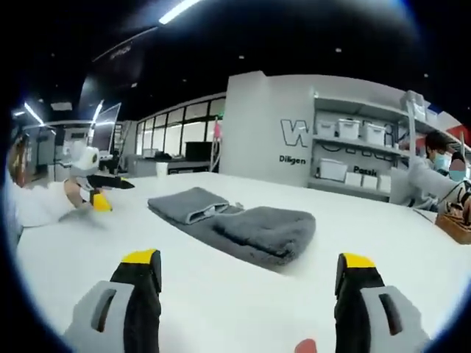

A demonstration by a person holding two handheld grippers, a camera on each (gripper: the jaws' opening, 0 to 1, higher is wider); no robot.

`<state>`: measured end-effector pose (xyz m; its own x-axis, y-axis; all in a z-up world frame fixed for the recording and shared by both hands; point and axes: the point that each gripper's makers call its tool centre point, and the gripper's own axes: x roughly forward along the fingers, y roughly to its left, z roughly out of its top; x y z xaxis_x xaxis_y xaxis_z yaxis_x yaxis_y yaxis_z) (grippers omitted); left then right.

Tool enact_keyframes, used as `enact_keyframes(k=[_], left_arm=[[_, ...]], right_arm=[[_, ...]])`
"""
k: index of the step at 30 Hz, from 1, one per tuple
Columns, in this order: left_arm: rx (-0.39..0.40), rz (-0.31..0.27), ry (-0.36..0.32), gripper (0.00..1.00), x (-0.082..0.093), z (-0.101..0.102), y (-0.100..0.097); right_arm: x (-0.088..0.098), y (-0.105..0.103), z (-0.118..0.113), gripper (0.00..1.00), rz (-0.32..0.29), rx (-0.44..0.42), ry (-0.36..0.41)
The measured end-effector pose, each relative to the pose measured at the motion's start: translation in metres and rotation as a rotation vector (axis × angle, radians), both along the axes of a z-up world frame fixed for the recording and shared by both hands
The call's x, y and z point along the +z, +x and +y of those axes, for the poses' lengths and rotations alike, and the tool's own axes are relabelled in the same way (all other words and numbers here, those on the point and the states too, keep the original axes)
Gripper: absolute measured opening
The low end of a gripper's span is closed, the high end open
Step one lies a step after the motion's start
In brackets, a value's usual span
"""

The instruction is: Open the folded towel by lifting each exposed corner and separating the folded layers until the towel lies flat within the target outline without major curled edges

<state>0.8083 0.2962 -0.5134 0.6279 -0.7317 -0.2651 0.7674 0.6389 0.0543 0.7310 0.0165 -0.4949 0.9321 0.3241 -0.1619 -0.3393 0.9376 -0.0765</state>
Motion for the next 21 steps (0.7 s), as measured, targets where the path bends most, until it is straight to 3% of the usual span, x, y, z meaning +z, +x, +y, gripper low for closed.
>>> enact_keyframes(k=[4,6,7,9,14,16,21], left_arm=[[-0.061,-0.018,0.039,1.00,0.004,-0.060,0.013],[-0.068,-0.077,0.083,0.97,0.004,-0.078,0.024],[-0.046,-0.112,0.116,0.91,0.004,-0.082,0.032],[-0.015,-0.127,0.172,0.85,0.000,-0.083,0.040],[0.079,-0.181,0.259,0.77,-0.005,-0.090,0.063],[0.083,-0.201,0.322,0.71,-0.011,-0.092,0.066],[0.060,-0.257,0.405,0.62,-0.014,-0.102,0.063]], right_arm=[[0.004,-0.002,-0.001,0.99,-0.008,-0.001,0.002],[0.008,-0.003,-0.002,0.99,-0.021,-0.002,0.026],[0.010,-0.004,-0.004,0.99,-0.024,-0.005,0.032],[0.011,-0.004,-0.006,0.99,-0.031,-0.012,0.039],[0.015,-0.005,-0.009,0.99,-0.039,-0.022,0.042],[0.018,-0.006,-0.010,0.99,-0.043,-0.019,0.061],[0.024,-0.007,-0.014,0.98,-0.058,-0.030,0.074]])
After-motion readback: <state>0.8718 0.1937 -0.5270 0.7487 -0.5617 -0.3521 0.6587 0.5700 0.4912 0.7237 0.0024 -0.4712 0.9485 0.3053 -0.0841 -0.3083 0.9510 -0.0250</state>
